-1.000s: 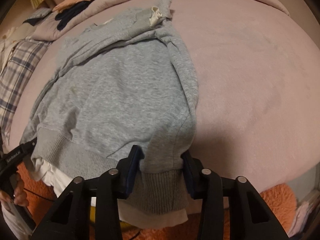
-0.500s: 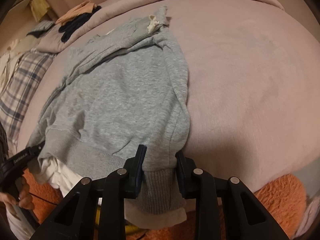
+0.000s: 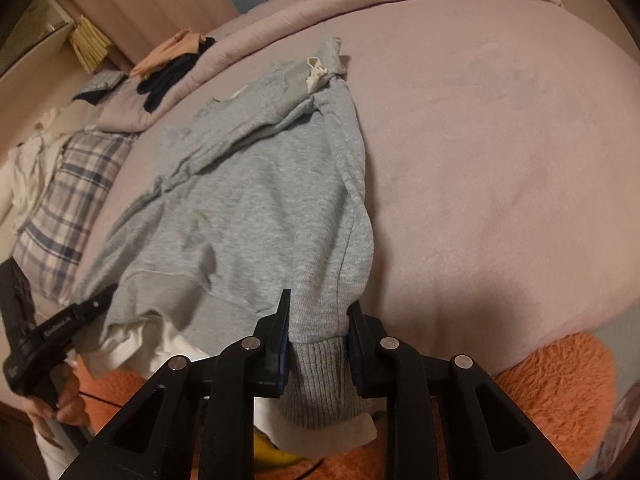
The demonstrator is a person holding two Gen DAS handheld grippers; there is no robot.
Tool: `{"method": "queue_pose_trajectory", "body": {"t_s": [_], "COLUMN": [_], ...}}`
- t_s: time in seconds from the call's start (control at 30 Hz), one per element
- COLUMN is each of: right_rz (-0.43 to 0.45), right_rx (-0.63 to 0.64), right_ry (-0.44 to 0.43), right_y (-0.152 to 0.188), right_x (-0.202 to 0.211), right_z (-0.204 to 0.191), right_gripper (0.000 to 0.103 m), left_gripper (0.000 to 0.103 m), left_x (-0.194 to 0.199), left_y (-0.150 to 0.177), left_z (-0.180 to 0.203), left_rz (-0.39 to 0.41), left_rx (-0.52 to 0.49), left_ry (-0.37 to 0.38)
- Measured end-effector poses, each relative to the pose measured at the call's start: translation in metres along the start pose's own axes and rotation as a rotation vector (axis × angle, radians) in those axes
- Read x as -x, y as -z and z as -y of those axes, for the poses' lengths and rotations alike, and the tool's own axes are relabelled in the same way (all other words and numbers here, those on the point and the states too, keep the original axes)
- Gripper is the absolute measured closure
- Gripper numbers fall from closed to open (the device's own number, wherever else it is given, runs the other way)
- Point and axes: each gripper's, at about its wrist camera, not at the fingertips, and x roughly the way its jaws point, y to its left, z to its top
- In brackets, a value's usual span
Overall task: Fold small clothes
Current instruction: 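Lift the hem with both grippers and carry it toward the collar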
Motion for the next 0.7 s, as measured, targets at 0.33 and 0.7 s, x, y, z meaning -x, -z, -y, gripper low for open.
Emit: {"method": "queue_pose_trajectory", "body": {"t_s": [0.33,0.7], "right_rz": [0.011,0.030], "right_rx": [-0.019,-0.009], "right_ry": [-0.024,-0.028], "right_y": [0.0011,-0.0019], "right_x": [0.0018,0.0077], "right_z": [0.0050,0.0038], "right_gripper": [0.078,0.078], "left_gripper": [0.091,0.091], "left_x": [0.0038,0.0055], "left_y": [-0.0075,-0.0074], "left_z": [0.0075,0.0080], "left_rz": [0.016,0.024], "left_rx": [-0.033,-0.063], "left_ry": [0.013,0.009]}}
